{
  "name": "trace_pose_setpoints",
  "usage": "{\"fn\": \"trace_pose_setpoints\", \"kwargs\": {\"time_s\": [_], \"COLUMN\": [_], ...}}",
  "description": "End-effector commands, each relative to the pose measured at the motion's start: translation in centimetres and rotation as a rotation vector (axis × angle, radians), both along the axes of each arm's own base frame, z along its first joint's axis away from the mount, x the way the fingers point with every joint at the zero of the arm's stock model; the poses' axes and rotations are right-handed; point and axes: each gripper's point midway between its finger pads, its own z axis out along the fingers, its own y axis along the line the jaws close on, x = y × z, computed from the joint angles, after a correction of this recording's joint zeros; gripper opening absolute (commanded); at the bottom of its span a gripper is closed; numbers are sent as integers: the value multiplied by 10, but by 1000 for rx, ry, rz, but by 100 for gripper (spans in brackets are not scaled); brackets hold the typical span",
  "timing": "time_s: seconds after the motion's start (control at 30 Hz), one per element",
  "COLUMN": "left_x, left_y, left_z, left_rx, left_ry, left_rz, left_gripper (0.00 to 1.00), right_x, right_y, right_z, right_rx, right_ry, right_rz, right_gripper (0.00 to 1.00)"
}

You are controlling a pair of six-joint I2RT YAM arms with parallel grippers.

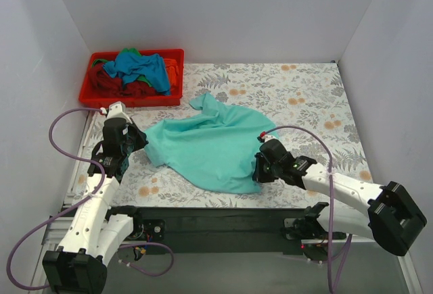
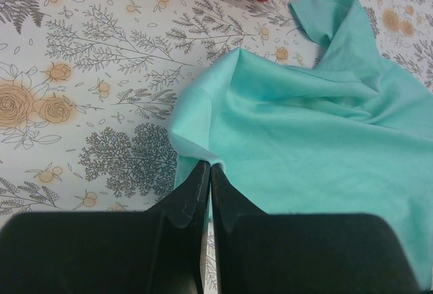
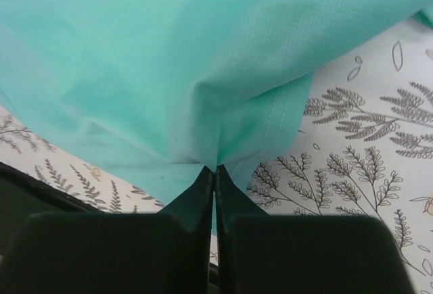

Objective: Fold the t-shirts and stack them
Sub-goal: Flatten the tshirt out

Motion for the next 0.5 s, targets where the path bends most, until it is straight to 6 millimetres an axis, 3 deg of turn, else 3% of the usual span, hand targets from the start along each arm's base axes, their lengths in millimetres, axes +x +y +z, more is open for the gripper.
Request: {"fn": "trace_pose_setpoints", "kwargs": {"time_s": [0.0,0.03,0.07,0.3,0.47], "left_x": [1,0,0,-2,-3], "left_y": [2,3,4,8,9], "left_z": [3,4,6,12,15], "left_rx": [12,13,15,21,22], "left_ry": [-20,-25,-29,-52,-63], "left_rz": [-1,4,8,31,36], "left_gripper": [0,0,0,0,0], "right_x": [26,25,28,3,-11], "right_y": [20,13,15,-18,-27], "right_z": [49,51,66,82,103], "right_rx": [75,47,63,1,55], "right_ry": [-135,-131,-157,-118,-124], "right_rz": [10,-3,-7,-33,-58], "right_gripper": [1,1,1,1,1]}}
